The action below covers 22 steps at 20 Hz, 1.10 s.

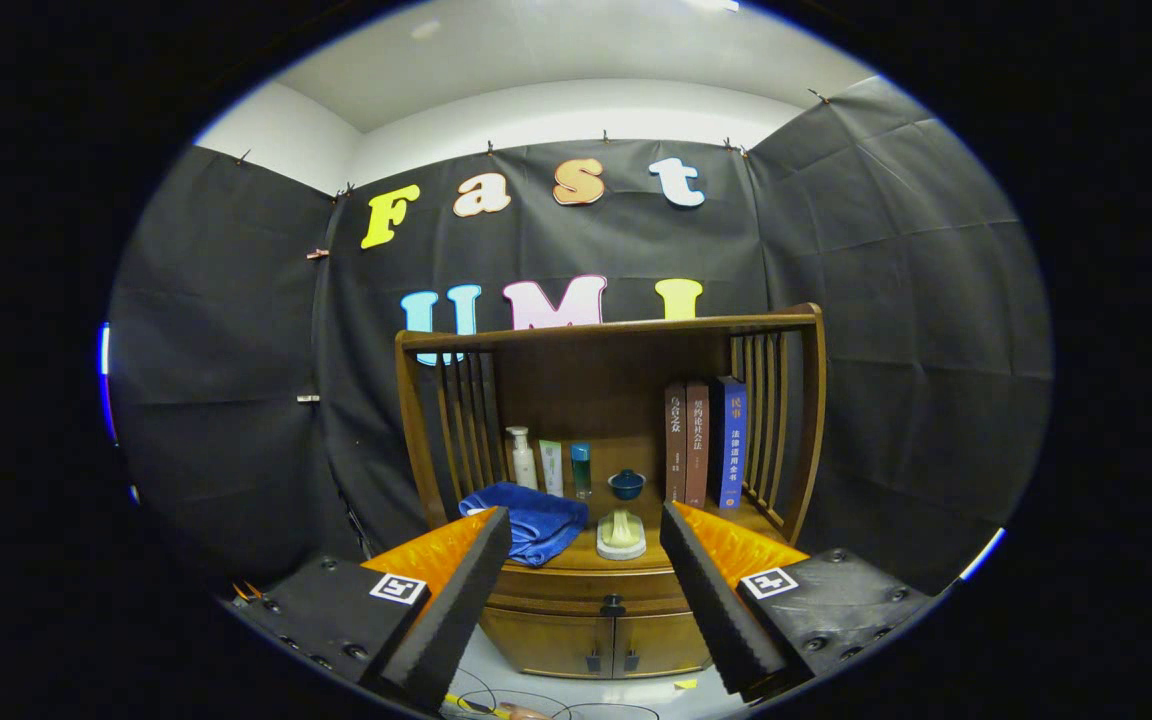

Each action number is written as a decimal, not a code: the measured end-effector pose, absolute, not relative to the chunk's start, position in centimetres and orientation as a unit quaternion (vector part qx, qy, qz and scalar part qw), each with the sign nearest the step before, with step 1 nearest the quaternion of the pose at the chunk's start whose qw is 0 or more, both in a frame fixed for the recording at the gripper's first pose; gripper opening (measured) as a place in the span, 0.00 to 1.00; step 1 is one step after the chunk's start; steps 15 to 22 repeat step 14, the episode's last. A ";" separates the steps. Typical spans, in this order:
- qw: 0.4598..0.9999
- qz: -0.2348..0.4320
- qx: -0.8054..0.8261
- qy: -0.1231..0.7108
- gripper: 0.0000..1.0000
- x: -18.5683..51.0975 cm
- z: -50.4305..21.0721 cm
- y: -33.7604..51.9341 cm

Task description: Pull open the drawer, take out the items inside it, and place them on the countertop above the cabinet.

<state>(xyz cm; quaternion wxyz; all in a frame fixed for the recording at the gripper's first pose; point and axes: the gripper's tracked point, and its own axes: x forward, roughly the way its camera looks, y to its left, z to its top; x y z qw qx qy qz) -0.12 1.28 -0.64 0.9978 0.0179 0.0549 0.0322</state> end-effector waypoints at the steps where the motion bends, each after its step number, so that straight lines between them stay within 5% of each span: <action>1: 0.998 0.032 0.015 0.051 0.98 -0.3 -0.3 1.3; 22: 0.998 0.025 0.009 0.053 0.98 -0.6 -0.5 0.7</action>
